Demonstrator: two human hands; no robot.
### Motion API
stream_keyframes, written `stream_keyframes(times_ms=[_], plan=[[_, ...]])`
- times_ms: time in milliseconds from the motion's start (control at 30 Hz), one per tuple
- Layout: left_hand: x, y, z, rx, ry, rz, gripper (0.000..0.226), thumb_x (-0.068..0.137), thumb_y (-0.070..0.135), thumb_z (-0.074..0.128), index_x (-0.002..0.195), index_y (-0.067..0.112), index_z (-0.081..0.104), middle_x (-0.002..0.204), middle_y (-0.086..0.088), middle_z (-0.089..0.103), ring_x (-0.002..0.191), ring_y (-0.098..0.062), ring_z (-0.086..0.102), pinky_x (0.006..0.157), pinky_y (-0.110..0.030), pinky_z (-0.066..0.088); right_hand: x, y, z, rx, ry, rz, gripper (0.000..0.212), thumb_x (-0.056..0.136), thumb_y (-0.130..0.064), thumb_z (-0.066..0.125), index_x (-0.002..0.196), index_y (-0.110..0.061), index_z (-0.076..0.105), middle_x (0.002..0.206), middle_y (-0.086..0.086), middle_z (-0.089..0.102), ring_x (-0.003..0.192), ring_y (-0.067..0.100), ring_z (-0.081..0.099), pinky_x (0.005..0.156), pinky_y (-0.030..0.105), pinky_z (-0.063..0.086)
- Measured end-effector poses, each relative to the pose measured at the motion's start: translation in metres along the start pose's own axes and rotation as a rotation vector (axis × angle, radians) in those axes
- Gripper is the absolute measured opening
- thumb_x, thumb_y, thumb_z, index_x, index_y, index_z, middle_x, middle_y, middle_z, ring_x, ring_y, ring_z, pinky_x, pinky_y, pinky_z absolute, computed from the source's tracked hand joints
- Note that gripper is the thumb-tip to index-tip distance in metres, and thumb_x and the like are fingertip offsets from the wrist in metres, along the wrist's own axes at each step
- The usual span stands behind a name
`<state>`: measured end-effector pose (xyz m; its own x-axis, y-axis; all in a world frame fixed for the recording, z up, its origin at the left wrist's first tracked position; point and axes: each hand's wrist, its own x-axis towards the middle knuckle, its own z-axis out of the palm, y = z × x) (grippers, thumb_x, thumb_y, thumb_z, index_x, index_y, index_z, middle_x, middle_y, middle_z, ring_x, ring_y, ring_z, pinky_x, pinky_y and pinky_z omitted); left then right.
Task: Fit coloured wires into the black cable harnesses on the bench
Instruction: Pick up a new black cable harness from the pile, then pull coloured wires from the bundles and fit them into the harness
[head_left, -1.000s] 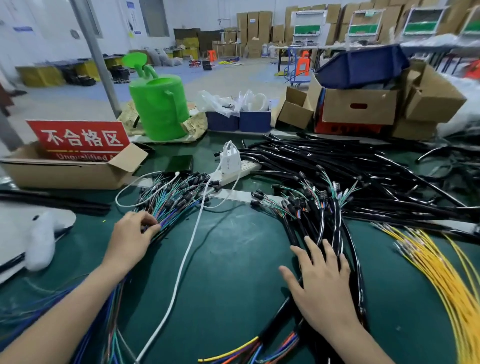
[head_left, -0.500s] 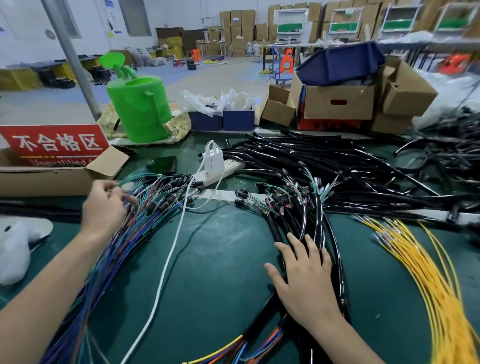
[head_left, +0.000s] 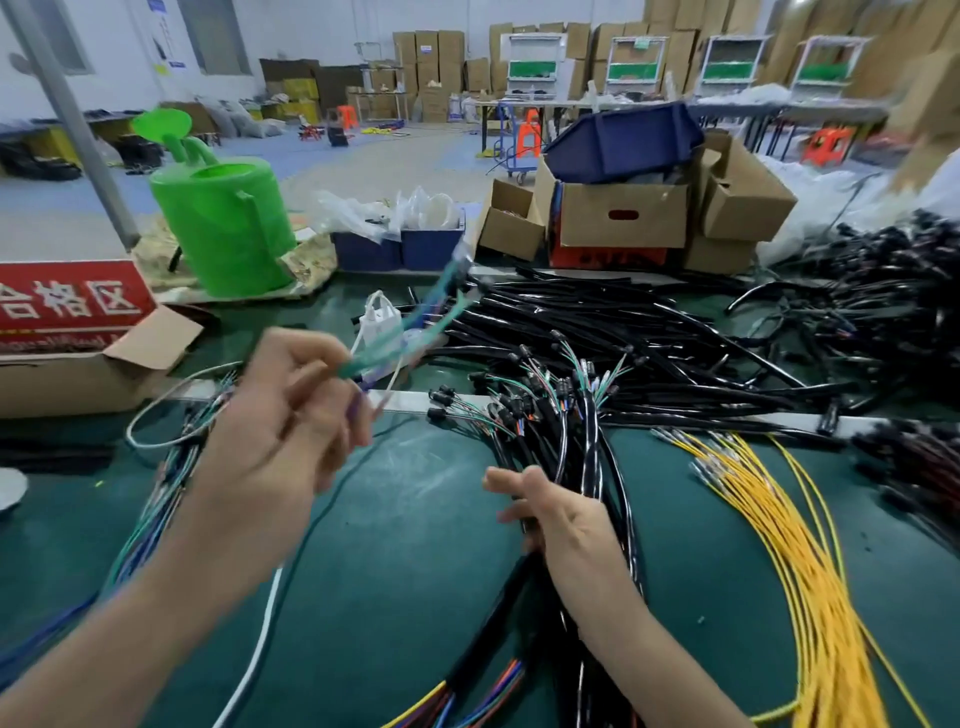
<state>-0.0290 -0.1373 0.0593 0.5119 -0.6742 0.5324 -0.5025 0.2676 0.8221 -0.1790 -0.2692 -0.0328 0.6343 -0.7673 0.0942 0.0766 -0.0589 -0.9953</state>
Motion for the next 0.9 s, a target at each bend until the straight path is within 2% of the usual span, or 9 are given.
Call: stream_keyframes(times_ms=[67,133,267,333,500,600,700,800,900], plan=[[-0.024,-0.010,0.034,0.045,-0.322,-0.076,0.017,0.088,0.021,0.045,0.090,0.037,0.049,0.070,0.002,0.063,0.049,-0.007,0.040,0.044,-0.016,0.034,-0.001,-0.013,0.005,0.316,-0.107,0.233,0.079,0.050,-0.082,0.065,0.100,-0.021,0.069,0.102,-0.001,0.072,0.066,0.012,0.063,0.047,0.019,0.041],[-0.048,-0.030,0.055,0.131,-0.470,-0.077,0.015,0.086,0.022,0.047,0.091,0.036,0.048,0.074,0.008,0.062,0.056,-0.004,0.045,0.054,-0.020,0.039,-0.002,-0.018,0.002,0.480,-0.067,0.347,0.063,0.063,-0.065,0.066,0.103,-0.017,0.065,0.099,0.004,0.073,0.056,0.011,0.060,0.045,0.020,0.038],[-0.064,-0.057,0.059,0.381,-0.447,0.034,0.006,0.084,0.032,0.053,0.085,0.038,0.051,0.108,0.023,0.056,0.105,0.004,0.048,0.089,-0.013,0.035,-0.010,-0.018,-0.015,0.493,0.125,0.389,0.020,0.080,-0.030,0.057,0.088,-0.015,0.067,0.072,0.002,0.070,0.049,0.007,0.049,0.049,0.021,0.032],[-0.070,-0.062,0.060,0.416,-0.409,0.030,0.010,0.085,0.042,0.049,0.094,0.036,0.047,0.116,0.021,0.054,0.113,0.006,0.045,0.096,-0.017,0.034,-0.015,-0.016,-0.020,0.468,0.149,0.398,0.015,0.090,-0.020,0.054,0.087,-0.010,0.065,0.068,0.005,0.067,0.048,0.007,0.049,0.042,0.017,0.032],[-0.071,-0.053,0.059,0.360,-0.331,0.028,0.021,0.082,0.046,0.051,0.101,0.042,0.044,0.088,0.020,0.060,0.072,0.001,0.057,0.067,-0.013,0.045,-0.020,-0.013,-0.026,0.506,0.157,0.426,0.012,0.088,-0.014,0.058,0.086,-0.006,0.067,0.077,0.012,0.065,0.054,0.013,0.054,0.037,0.018,0.040],[-0.066,-0.050,0.058,0.533,-0.274,0.195,0.035,0.082,0.045,0.054,0.115,0.036,0.048,0.106,0.026,0.051,0.095,0.006,0.047,0.088,-0.009,0.035,-0.021,-0.013,-0.029,0.498,0.103,0.395,0.010,0.085,-0.012,0.060,0.083,-0.008,0.069,0.080,0.012,0.064,0.058,0.013,0.056,0.040,0.019,0.043],[-0.059,-0.052,0.061,0.586,-0.384,0.044,0.049,0.085,0.051,0.057,0.128,0.050,0.034,0.116,0.032,0.050,0.106,0.010,0.044,0.098,-0.015,0.034,-0.020,-0.017,-0.032,0.511,0.022,0.355,0.009,0.075,-0.009,0.064,0.080,-0.004,0.070,0.078,0.011,0.064,0.061,0.012,0.059,0.046,0.020,0.049],[-0.062,-0.052,0.059,0.330,-0.572,-0.152,0.031,0.094,0.026,0.054,0.107,0.054,0.055,0.071,0.020,0.068,0.061,0.007,0.055,0.071,-0.015,0.048,-0.018,-0.027,-0.042,0.561,-0.006,0.309,0.011,0.072,-0.007,0.065,0.080,-0.001,0.063,0.076,0.011,0.064,0.064,0.012,0.062,0.052,0.019,0.053],[-0.068,-0.049,0.044,0.190,-0.601,-0.236,0.042,0.091,0.026,0.046,0.109,0.064,0.048,0.051,0.017,0.056,0.052,0.004,0.048,0.059,-0.012,0.042,-0.008,-0.043,-0.063,0.610,0.048,0.305,0.010,0.079,-0.006,0.061,0.083,0.003,0.060,0.074,0.011,0.066,0.066,0.013,0.065,0.056,0.018,0.055]])
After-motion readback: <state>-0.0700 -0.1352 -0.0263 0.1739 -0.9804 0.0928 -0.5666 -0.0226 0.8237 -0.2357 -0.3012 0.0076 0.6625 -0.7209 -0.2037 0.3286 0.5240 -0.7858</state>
